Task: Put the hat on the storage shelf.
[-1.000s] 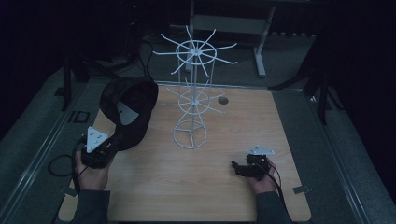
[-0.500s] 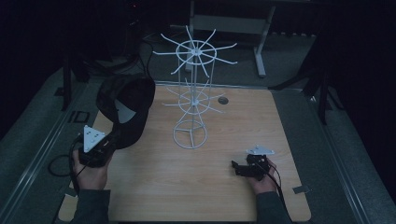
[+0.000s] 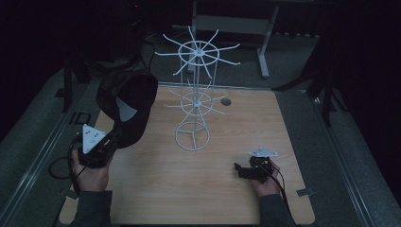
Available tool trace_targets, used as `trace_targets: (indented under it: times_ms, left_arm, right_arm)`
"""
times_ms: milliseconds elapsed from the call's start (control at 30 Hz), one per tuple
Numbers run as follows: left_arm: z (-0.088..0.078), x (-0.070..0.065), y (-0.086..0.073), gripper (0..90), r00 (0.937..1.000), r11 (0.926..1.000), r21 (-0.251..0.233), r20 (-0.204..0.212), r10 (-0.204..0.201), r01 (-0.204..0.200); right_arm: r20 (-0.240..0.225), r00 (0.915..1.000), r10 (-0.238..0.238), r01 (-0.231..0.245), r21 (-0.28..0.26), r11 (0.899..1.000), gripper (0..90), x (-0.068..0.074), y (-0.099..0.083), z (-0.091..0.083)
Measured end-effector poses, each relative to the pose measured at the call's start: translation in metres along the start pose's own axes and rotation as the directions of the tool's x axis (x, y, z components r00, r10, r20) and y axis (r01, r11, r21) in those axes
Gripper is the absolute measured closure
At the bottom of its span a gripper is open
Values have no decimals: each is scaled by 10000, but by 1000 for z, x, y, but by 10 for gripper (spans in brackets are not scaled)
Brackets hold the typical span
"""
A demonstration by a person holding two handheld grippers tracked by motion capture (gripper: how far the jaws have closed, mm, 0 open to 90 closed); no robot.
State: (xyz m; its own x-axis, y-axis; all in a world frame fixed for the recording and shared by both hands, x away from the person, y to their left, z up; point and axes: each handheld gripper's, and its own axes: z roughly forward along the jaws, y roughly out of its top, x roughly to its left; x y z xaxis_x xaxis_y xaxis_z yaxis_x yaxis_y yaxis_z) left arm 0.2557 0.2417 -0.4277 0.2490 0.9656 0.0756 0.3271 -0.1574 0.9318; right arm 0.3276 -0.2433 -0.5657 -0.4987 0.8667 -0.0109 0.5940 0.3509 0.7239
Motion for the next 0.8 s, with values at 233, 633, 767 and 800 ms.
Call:
trace_targets:
  times_ms: [233, 633, 767, 800]
  left_arm:
    - [-4, -2, 5, 862, 10000, 9998, -201, 55, 22, -21]
    - [-10, -5, 13, 862, 9998, 9989, -469, 170, 50, -42]
    - [-12, -6, 16, 862, 9998, 9984, -569, 197, 78, -67]
    - [-13, -6, 17, 862, 9997, 9983, -573, 200, 111, -100]
  right_arm:
    - [0, 10000, -22, 22, -12, 10000, 150, 0, 0, 0]
    - [2, 10000, -22, 22, -15, 10000, 150, 0, 0, 0]
    - [3, 10000, -20, 20, -16, 10000, 150, 0, 0, 0]
    - [5, 10000, -28, 28, -20, 10000, 149, 0, 0, 0]
